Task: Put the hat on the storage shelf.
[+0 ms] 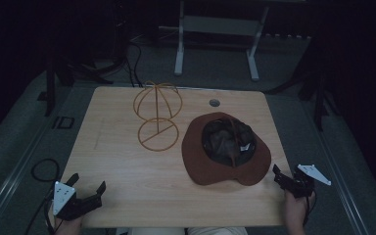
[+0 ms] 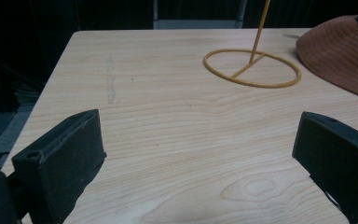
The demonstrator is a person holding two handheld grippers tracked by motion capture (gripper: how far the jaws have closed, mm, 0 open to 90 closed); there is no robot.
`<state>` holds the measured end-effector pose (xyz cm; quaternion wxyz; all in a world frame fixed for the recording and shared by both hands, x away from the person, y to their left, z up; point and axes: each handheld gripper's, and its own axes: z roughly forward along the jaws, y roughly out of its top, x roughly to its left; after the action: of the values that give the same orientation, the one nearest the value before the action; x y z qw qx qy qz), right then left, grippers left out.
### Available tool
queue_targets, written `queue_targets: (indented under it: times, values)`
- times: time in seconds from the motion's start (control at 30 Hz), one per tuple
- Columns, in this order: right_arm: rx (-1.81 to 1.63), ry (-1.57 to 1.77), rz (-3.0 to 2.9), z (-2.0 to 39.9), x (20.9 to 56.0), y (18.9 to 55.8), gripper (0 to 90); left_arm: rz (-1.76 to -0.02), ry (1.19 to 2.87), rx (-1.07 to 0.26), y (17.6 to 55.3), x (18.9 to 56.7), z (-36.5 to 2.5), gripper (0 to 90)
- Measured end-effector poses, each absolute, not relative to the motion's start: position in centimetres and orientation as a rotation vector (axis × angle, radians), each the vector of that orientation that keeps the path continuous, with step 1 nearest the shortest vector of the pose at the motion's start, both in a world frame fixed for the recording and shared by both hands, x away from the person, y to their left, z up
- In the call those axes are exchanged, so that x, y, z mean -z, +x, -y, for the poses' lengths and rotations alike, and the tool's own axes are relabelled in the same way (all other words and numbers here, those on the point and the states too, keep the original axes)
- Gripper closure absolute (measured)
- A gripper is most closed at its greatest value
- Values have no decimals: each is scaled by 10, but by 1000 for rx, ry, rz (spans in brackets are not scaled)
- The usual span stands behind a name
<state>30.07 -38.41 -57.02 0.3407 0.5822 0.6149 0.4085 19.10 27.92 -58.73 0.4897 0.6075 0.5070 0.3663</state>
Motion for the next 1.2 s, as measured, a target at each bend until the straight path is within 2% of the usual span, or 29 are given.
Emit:
queue_targets:
  times: [0.27, 0.53, 0.6, 0.73, 1.2]
  values:
    - [-1155, 1514, -1711, 382, 570, 300, 142, -1197, 1463, -747, 194, 585, -271, 22]
    - [-1169, 1484, -1754, 371, 550, 294, 142, -1171, 1534, -795, 199, 584, -256, 23]
    - [-1156, 1447, -1786, 365, 542, 296, 142, -1156, 1553, -745, 200, 583, -252, 23]
    - [-1161, 1381, -1843, 354, 524, 304, 138, -1144, 1601, -684, 200, 582, -243, 38]
    - [-1181, 1293, -1922, 331, 485, 344, 132, -1155, 1621, -653, 199, 578, -238, 39]
